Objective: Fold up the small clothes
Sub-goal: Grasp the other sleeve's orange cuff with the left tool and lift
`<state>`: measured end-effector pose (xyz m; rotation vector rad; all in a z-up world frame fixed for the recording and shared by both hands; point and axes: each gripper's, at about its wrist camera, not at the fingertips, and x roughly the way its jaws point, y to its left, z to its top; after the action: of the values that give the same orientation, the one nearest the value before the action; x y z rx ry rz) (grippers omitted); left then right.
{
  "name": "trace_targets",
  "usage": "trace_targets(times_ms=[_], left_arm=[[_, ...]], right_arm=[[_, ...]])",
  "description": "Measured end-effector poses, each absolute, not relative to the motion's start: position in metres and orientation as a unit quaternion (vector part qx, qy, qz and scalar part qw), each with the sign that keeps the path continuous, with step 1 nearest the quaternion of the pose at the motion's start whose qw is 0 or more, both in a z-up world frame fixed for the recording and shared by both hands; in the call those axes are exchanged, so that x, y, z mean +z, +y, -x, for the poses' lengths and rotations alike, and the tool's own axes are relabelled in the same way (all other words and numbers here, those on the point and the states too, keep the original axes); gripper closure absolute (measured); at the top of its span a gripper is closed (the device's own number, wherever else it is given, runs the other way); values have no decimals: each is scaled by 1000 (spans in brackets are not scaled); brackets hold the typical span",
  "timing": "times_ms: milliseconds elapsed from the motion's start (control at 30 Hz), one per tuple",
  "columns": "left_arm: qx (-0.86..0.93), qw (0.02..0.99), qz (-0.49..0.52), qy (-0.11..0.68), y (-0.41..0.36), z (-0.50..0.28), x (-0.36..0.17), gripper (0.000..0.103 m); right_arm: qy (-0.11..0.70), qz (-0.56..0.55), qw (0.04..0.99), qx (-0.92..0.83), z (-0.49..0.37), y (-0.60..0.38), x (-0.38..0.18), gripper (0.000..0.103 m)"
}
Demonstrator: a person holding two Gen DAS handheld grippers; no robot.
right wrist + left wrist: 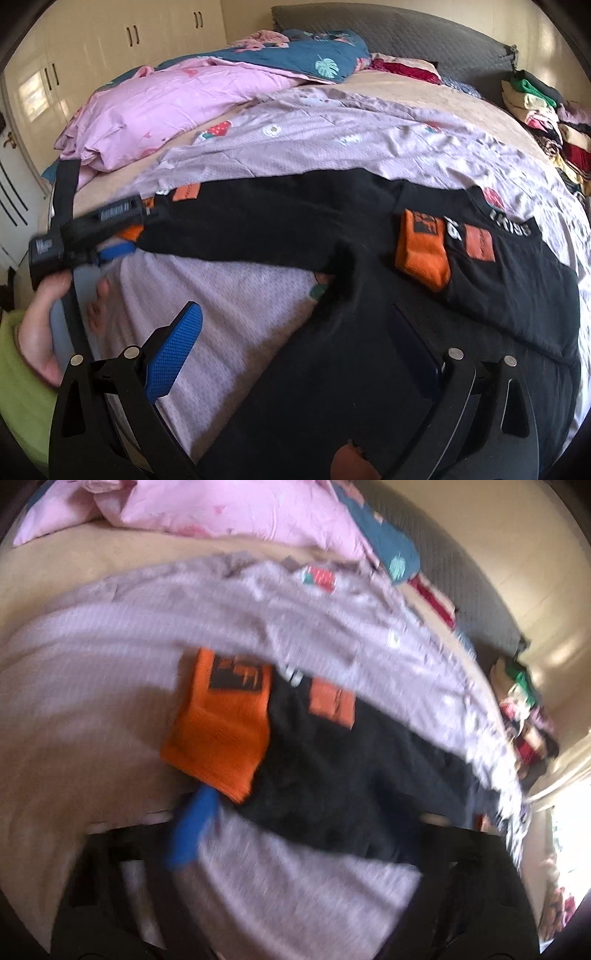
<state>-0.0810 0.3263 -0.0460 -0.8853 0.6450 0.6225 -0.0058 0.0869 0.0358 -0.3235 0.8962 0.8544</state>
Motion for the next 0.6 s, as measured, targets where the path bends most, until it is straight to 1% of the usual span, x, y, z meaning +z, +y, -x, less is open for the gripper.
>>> trace_targets(times_ms=[33, 67, 100, 167, 333, 533, 567, 600], left_arm=[[299, 811, 404, 300, 328, 77, -45, 57], [301, 810, 404, 300, 330, 75, -45, 66], [299, 809, 408, 298, 331, 75, -45, 78], [293, 817, 406, 285, 331, 75, -39, 93], [274, 859, 341, 268, 312, 64, -6, 93], [224, 887, 318, 249, 285, 44, 26, 94], [218, 889, 317, 247, 282, 42, 28, 96], [211, 891, 316, 247, 277, 39, 30, 96]], right_arm=[[421, 150, 803, 395, 6, 82, 34, 5], [423, 150, 803, 391, 6, 79, 33, 5], [425, 147, 805, 388, 5, 75, 33, 4], [429, 135, 808, 382, 2, 66, 31, 4], [437, 99, 819, 359, -12, 47, 31, 4], [429, 63, 839, 330, -27, 17, 43, 4], [425, 54, 844, 322, -29, 9, 46, 4], [422, 48, 848, 317, -31, 2, 49, 4]])
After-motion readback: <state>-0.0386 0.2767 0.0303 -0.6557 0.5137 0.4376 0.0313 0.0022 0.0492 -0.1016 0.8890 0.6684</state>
